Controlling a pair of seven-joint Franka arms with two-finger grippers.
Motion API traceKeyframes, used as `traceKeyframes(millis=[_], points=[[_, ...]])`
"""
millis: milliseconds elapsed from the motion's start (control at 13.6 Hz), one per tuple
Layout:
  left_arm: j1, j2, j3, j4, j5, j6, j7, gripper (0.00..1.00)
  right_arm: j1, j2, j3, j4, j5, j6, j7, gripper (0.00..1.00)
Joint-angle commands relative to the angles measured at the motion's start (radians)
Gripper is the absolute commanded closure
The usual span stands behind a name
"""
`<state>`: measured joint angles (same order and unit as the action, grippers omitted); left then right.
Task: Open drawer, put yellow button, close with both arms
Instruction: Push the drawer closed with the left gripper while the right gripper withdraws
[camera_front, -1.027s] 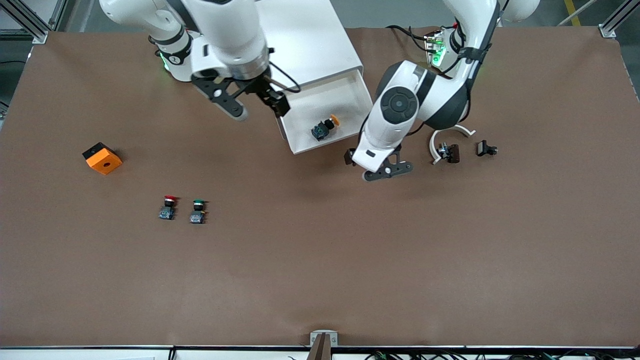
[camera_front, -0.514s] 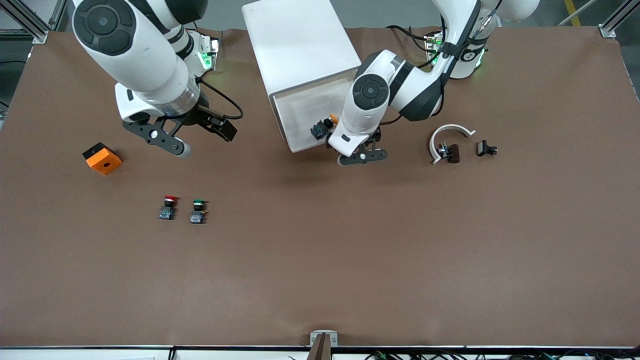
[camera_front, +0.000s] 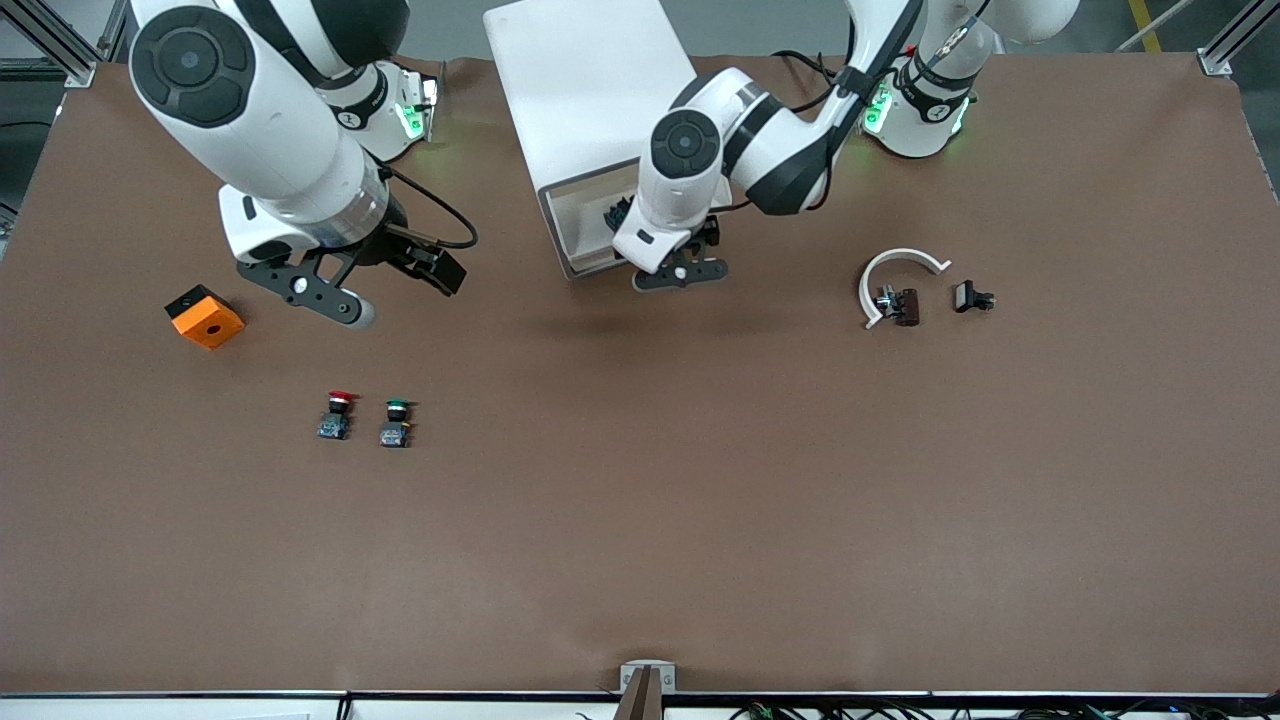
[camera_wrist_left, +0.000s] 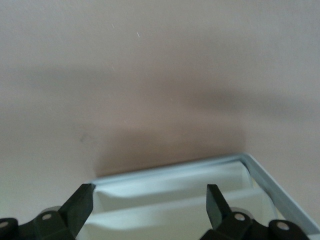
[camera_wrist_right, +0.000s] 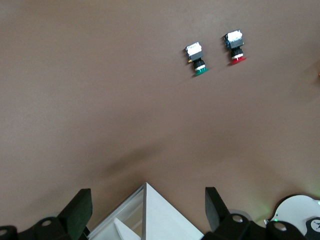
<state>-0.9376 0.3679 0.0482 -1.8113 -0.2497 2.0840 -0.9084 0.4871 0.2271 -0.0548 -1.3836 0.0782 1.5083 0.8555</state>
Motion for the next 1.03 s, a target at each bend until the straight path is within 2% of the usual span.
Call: traceKeyframes(millis=[0,587,954], points=[[0.002,-0.017,-0.042,-0.020,-0.035,-0.013,-0.035,0.00,-0.047,0.001,0.015,-0.005,-0.009,0.021,-0.081,0.00],[0.002,-0.006,-0.131,-0.020,-0.077,-0.013,-0.121,0.00,-0.163,0.031,0.015,-0.005,-0.009,0.085,-0.346,0.00],[0.008,-0.003,-0.131,-0.010,-0.074,-0.012,-0.116,0.00,-0.208,0.034,0.015,-0.005,-0.012,0.090,-0.434,0.00]])
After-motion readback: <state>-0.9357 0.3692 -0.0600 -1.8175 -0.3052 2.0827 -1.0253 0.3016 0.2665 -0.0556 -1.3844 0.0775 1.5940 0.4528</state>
